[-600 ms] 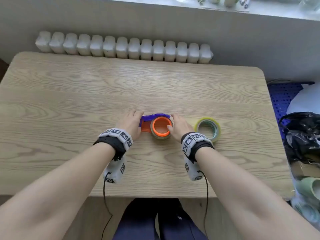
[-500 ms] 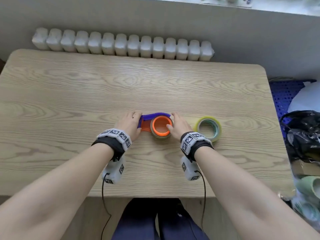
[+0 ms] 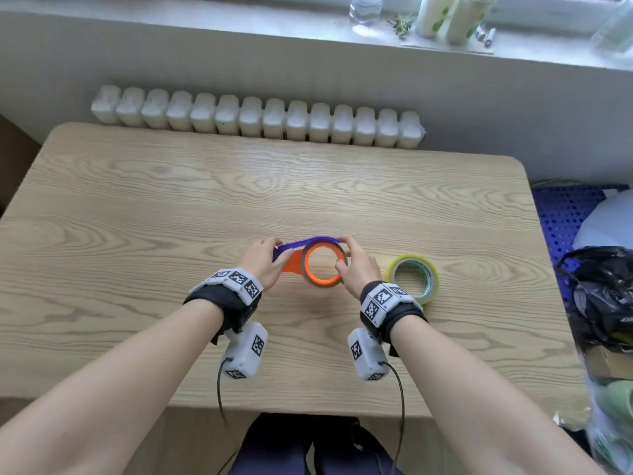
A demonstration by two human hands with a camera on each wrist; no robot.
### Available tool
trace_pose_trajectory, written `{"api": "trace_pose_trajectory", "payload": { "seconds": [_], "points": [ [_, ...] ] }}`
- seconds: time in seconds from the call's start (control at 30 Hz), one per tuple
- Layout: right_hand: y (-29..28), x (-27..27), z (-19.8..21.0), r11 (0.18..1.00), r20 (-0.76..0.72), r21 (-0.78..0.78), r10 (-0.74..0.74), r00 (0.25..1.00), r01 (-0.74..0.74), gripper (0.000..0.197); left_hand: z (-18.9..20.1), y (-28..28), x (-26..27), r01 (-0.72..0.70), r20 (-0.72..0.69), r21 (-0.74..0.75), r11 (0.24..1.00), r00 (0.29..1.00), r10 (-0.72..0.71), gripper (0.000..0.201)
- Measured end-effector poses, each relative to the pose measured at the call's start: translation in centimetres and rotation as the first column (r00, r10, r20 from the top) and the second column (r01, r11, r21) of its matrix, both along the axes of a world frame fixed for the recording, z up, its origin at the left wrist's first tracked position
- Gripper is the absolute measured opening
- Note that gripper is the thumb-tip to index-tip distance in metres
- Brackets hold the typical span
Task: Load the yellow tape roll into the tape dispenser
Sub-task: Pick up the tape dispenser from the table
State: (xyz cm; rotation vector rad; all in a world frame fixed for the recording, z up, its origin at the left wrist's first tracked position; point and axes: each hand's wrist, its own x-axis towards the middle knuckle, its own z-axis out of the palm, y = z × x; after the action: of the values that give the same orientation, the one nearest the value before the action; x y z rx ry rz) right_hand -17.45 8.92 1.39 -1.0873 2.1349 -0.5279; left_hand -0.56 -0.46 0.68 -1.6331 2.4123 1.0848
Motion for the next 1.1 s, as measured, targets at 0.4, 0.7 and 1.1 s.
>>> {"api": "trace_pose_trajectory", "payload": {
  "seconds": [0.4,0.7,1.1],
  "points": [
    [-0.9,-1.9,6.4,0.982,-0.052,-0.186,-0.036,0.998,0.026,0.041,7.5,-0.4,-1.8,-0.054,0.027,-0.024,0.998,0.998,0.055,0.059],
    [-0.7,-2.6,7.7,0.954,-0.001,-0.298,-0.044,0.999,0.042,0.056,9.9,-1.2,-2.8,-0.021,-0.057,-0.087,0.996,0.998,0.016,0.062],
    [-0.2,-1.6,7.1,0.928,-0.160,-0.354,0.064,0.985,-0.117,0.101,9.8,-0.4,-3.1,-0.007,-0.112,-0.146,0.989,0.994,-0.009,0.062]
  ]
}}
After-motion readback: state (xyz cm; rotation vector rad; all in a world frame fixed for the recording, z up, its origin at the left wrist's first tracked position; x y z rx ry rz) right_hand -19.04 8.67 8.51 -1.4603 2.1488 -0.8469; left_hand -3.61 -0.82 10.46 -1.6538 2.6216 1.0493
